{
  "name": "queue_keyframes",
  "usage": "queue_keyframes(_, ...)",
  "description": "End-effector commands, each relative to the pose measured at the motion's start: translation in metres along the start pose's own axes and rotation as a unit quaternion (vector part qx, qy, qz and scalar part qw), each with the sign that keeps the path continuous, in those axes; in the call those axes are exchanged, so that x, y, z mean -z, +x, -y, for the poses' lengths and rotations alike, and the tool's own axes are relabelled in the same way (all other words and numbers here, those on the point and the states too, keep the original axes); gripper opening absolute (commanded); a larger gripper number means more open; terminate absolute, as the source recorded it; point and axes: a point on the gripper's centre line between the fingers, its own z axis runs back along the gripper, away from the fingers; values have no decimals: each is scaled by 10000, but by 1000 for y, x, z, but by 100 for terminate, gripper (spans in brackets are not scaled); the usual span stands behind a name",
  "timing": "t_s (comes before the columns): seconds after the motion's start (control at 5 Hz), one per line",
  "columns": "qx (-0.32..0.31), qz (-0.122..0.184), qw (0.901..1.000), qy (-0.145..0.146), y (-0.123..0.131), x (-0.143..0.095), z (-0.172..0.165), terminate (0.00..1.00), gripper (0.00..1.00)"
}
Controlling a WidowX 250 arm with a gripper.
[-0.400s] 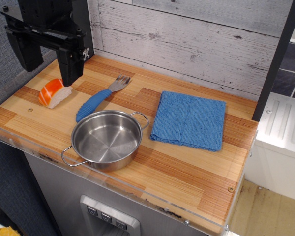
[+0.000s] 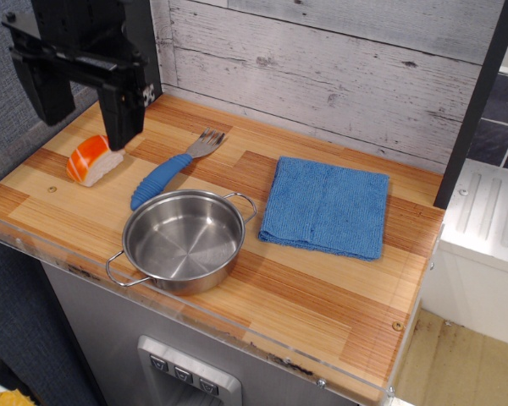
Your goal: Move the dish towel from the back of the table to the front.
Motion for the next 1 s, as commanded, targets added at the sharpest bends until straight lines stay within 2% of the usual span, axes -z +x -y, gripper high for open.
queue_keyframes(0.0, -509, 846, 9949, 229, 38, 25, 49, 0, 100)
queue_keyframes(0.2, -849, 1039, 9904, 322, 69, 59, 75, 0, 100)
queue_keyframes(0.4, -826, 1262, 9874, 480, 92, 79, 90, 0, 100)
queue_keyframes(0.6, -762, 1486, 9852, 385, 113, 86, 107, 0, 100)
queue_keyframes(0.8, -619, 1656, 9837, 317, 125, 82, 122, 0, 100)
